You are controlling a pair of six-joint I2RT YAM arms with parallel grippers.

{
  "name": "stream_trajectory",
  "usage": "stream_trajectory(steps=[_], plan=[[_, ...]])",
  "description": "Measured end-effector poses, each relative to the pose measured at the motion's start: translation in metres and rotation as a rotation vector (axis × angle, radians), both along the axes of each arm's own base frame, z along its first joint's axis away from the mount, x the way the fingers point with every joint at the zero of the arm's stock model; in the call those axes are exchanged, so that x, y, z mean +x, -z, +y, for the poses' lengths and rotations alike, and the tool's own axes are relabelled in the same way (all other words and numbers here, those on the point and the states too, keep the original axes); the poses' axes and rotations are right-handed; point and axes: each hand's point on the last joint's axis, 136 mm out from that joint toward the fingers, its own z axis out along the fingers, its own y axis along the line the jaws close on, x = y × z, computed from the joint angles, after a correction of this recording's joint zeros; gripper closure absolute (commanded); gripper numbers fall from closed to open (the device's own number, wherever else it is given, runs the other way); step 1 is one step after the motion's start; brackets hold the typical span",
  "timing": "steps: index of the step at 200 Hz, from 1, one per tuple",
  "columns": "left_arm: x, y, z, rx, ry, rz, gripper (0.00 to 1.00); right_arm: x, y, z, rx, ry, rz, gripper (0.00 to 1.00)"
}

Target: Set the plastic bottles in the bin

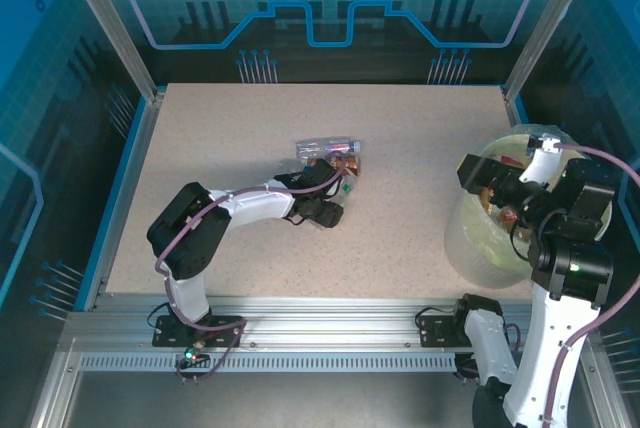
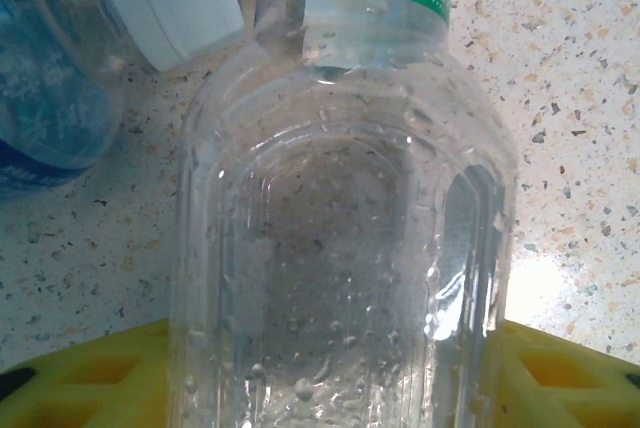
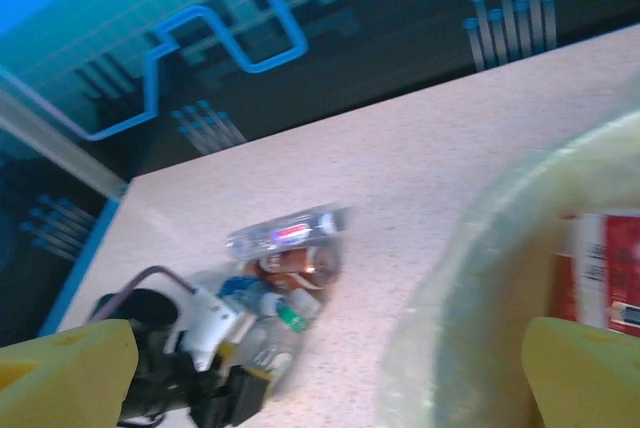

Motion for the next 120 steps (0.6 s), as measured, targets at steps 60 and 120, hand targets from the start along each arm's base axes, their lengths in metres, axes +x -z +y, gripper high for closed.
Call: stream_trajectory(steps=[60,120], plan=[[0.002,0.000,-0.002,-0.020,-0.018,-0.010,0.65,0.003,0.001,0.043,0.097,-0.203,-0.015,0.00],[-0.002,-0.037,-0.003,-0.127,-0.035,-0.082,0.70,0.010,0.008,0.066,0.086,-0.280,0.017,0.00]])
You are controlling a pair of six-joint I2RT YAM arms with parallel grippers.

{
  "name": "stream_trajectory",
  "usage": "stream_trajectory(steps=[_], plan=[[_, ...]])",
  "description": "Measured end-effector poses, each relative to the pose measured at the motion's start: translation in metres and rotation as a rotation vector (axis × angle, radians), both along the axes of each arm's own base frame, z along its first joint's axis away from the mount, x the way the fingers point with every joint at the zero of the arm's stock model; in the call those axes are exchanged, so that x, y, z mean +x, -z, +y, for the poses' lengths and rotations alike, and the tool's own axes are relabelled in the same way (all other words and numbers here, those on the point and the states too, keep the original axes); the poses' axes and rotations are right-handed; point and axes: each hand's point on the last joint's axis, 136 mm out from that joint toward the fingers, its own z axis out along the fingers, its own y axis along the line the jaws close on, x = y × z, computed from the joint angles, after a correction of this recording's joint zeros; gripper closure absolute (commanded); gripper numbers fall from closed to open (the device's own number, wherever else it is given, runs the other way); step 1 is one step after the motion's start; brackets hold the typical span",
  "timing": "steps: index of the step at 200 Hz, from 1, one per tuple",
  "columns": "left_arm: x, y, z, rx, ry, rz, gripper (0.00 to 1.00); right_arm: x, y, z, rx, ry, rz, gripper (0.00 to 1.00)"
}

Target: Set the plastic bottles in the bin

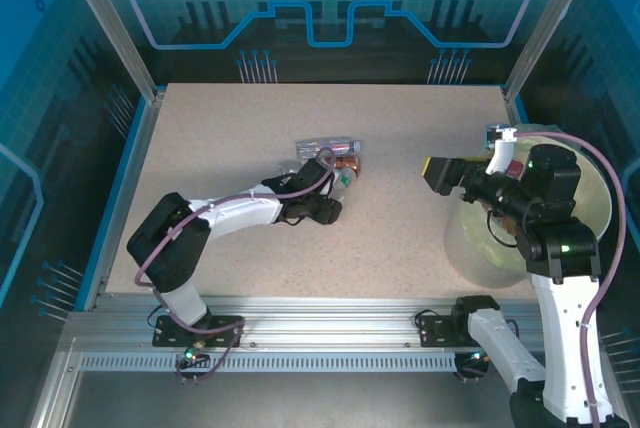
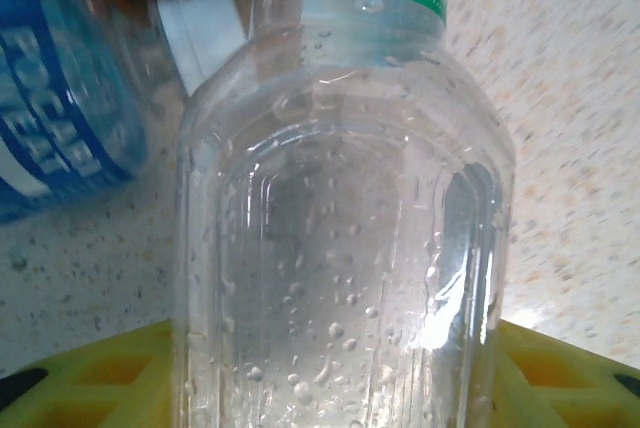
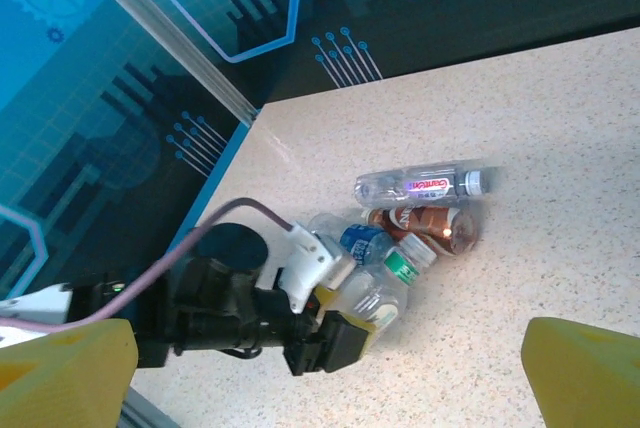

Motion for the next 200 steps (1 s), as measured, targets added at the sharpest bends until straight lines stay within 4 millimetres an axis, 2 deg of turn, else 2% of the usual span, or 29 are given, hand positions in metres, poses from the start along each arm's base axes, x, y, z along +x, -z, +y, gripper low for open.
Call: stream_trajectory(steps=[24,37,51,60,72,91,109,150,200], plan=[[0.004,-0.012,-0.006,-0.054,0.006,-0.052,0.71,0.006,0.004,0.000,-0.006,0.019,0.021,0.00],[-0.008,-0.026,0.003,-0.089,0.011,-0.085,0.71,0.007,0.004,0.020,-0.002,-0.053,0.037,0.00],[-0.013,-0.058,0.003,-0.156,0.025,-0.143,0.71,0.016,0.010,0.035,0.000,-0.098,0.069,0.00],[-0.011,-0.090,-0.002,-0.231,0.037,-0.213,0.72,0.022,0.016,0.043,0.004,-0.114,0.097,0.00],[-0.011,-0.122,-0.007,-0.307,0.056,-0.279,0.71,0.029,0.023,0.053,0.008,-0.137,0.130,0.00],[-0.015,-0.156,-0.014,-0.396,0.092,-0.341,0.71,0.036,0.029,0.073,0.022,-0.183,0.156,0.00],[-0.019,-0.173,-0.019,-0.447,0.124,-0.366,0.71,0.040,0.034,0.091,0.020,-0.226,0.180,0.00],[-0.028,-0.191,-0.027,-0.514,0.183,-0.382,0.71,0.052,0.041,0.126,0.017,-0.271,0.203,0.00],[-0.036,-0.225,-0.031,-0.604,0.233,-0.456,0.71,0.069,0.057,0.150,0.016,-0.248,0.278,0.00]])
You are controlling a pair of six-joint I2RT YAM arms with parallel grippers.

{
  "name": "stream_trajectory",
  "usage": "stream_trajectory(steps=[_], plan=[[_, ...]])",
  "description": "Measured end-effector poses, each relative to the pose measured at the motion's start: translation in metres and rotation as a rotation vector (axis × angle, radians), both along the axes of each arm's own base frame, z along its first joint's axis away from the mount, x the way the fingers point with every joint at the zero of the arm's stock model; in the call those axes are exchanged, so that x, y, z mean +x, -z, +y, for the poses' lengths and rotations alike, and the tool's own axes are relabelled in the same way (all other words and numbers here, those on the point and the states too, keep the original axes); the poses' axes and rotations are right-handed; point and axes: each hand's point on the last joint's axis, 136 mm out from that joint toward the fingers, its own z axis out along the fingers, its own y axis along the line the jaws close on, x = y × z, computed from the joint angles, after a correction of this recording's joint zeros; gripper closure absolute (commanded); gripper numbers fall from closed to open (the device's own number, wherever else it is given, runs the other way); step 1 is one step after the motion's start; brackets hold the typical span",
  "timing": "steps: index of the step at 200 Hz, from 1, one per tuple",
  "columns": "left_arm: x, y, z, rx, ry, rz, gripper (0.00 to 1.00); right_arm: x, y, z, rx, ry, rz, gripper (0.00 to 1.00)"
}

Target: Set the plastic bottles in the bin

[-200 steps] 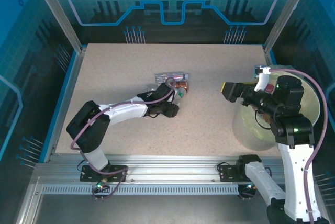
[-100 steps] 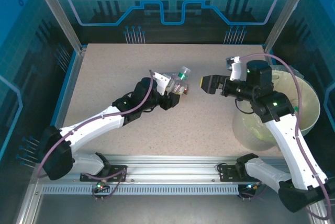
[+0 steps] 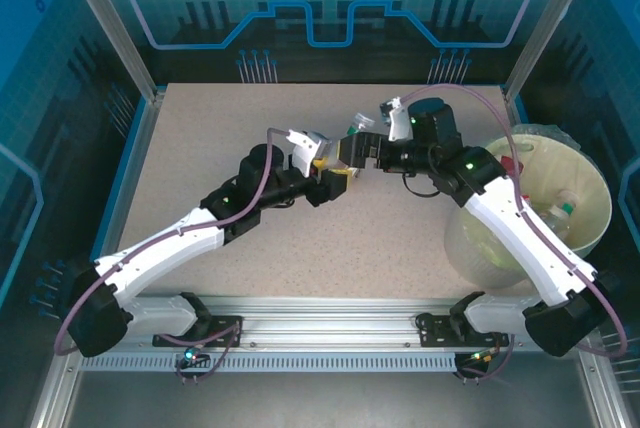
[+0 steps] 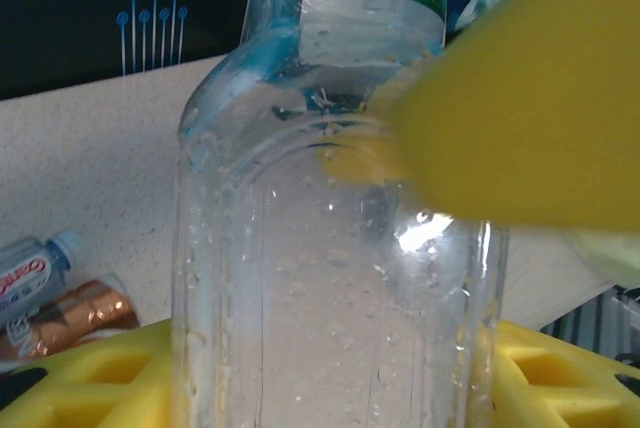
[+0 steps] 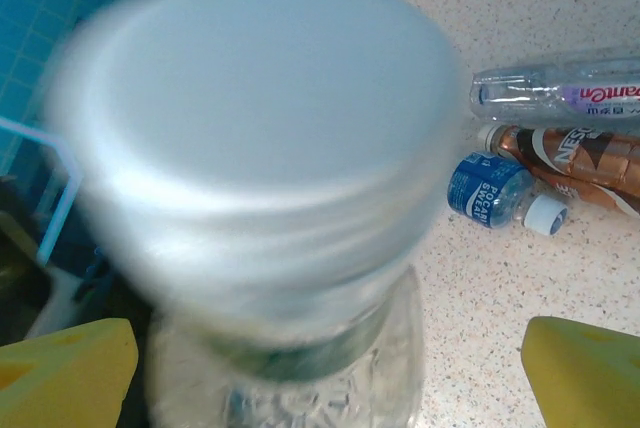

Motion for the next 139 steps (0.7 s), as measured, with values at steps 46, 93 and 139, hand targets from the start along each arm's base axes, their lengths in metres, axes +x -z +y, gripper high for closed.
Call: stream_trajectory(steps=[46,93,139], plan=[[-0.001,-0.006,-0.001,-0.029,0.008,-0.026,0.71,0.007,0.003,0.012,0.015,0.011,0.020,0.11],[-0.003,-0.006,-0.002,-0.040,0.021,-0.035,0.70,0.009,-0.003,0.017,0.033,0.008,0.007,0.27],[-0.004,-0.004,-0.003,-0.036,0.032,-0.040,0.65,0.006,-0.007,0.018,0.031,0.005,-0.014,0.49]])
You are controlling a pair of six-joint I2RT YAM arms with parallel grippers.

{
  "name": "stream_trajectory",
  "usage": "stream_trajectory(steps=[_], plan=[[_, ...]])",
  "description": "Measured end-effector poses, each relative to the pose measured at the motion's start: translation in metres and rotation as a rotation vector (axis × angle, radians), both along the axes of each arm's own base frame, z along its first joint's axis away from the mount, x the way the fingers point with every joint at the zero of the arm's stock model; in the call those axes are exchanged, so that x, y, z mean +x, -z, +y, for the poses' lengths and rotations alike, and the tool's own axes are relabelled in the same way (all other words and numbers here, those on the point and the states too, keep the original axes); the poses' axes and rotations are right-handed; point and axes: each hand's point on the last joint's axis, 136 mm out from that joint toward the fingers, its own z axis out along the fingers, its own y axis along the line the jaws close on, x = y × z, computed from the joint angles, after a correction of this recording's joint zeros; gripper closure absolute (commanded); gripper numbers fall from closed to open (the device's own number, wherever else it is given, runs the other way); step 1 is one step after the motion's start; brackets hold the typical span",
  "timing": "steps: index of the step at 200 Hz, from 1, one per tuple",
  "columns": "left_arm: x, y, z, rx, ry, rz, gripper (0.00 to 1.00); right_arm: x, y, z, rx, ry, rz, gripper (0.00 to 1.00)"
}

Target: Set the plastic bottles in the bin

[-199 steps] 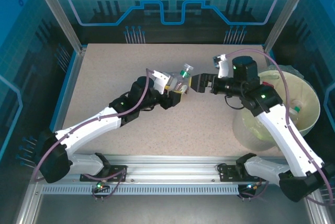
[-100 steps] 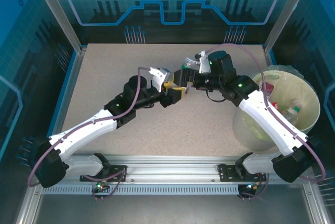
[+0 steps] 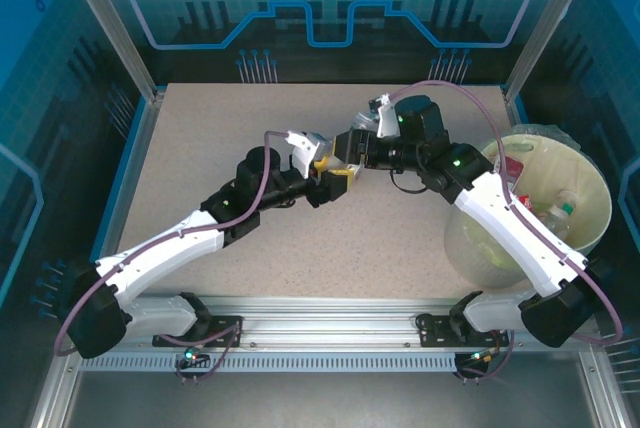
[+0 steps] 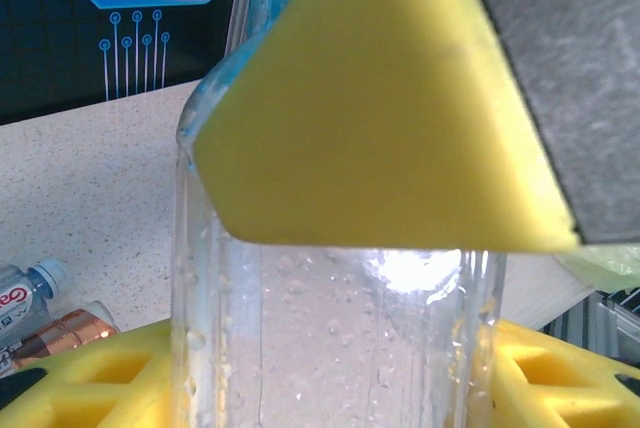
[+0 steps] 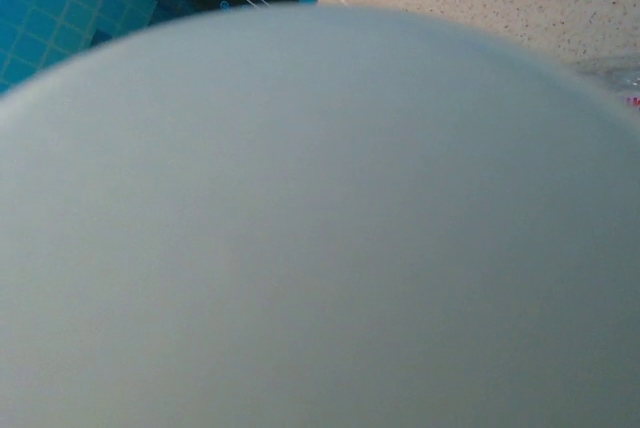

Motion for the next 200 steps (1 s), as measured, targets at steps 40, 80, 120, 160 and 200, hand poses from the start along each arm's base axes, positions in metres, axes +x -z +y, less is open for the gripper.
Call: stream_trajectory(steps=[40,80,120,160,200], plan=[[-0.004,-0.003,-0.006,-0.016,0.021,0.001,0.05,-0.007,-0.005,-0.012,-0.040,0.031,-0.041,0.55],[0.003,-0.005,0.003,-0.041,-0.054,-0.009,0.01,-0.012,-0.026,-0.068,-0.210,0.183,-0.163,0.56],[0.022,0.005,0.033,-0.040,-0.231,0.002,0.01,-0.042,-0.075,-0.147,-0.327,0.381,-0.314,0.56],[0.049,0.017,0.067,-0.061,-0.404,0.064,0.01,-0.084,-0.099,-0.230,-0.435,0.621,-0.368,0.56],[0.065,0.040,0.085,-0.052,-0.492,0.153,0.01,-0.101,-0.084,-0.288,-0.632,0.815,-0.245,0.53]])
